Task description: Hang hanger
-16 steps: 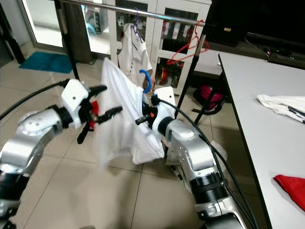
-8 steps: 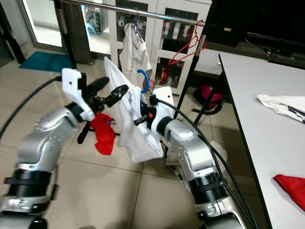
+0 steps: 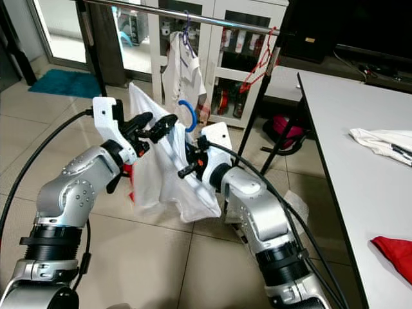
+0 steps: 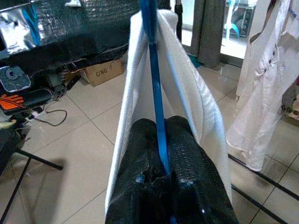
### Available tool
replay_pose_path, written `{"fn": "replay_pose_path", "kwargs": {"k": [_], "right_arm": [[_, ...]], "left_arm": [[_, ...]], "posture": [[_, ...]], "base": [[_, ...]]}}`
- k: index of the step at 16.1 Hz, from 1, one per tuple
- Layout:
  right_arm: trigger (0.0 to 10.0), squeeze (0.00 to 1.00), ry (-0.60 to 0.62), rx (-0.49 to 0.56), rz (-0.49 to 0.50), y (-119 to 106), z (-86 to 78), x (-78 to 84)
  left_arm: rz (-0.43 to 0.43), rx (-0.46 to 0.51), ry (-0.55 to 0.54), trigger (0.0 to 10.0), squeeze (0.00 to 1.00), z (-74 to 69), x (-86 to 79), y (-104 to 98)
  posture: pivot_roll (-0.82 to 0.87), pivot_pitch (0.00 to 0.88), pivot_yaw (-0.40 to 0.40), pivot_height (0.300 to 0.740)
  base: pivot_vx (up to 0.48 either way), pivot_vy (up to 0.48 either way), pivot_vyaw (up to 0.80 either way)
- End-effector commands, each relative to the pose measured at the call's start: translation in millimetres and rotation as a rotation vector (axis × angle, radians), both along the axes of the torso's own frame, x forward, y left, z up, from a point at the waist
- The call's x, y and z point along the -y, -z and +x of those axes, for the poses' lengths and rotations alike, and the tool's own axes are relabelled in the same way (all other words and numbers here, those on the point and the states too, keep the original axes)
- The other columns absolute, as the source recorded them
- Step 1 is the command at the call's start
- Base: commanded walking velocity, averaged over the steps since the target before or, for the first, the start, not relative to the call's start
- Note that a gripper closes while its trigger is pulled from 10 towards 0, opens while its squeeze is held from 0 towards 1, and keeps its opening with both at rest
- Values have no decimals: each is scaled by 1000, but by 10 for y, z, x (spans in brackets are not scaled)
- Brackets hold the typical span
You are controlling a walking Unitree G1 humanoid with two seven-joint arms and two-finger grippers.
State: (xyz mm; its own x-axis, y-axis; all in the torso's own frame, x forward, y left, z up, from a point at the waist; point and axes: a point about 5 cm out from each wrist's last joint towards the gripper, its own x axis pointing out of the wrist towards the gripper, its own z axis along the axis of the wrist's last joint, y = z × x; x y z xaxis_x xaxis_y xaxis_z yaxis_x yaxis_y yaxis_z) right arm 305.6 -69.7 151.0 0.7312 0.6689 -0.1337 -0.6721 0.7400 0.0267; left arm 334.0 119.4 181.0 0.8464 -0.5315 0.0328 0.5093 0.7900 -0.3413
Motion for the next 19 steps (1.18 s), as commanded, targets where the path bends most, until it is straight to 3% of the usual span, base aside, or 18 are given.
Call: {"fn": "replay_pose_path", "kwargs": {"k": [1,2,3,19], "right_arm": [[10000,0,-21,67,21,-131,-26,-26],[10000,0,-23,68,21,-132,-32,-30],[10000,0,-32,69,22,-131,-49,-45],[10000,0,56,34,-8,-63,33,56]], "left_arm": [[-12,-12,17,784,0,12,46,-14],[-12,-14,15,784,0,15,45,-10],[-22,-22,14,0,0,30,45,-3],[-9,-28,1,0,0,55,91,25]], "posture": [[-46,0,-51,740],[-46,0,-50,740],[-45,0,-50,740],[-49,0,-52,740]], "base": [[0,0,0],[0,0,0],[0,0,0],[0,0,0]]}}
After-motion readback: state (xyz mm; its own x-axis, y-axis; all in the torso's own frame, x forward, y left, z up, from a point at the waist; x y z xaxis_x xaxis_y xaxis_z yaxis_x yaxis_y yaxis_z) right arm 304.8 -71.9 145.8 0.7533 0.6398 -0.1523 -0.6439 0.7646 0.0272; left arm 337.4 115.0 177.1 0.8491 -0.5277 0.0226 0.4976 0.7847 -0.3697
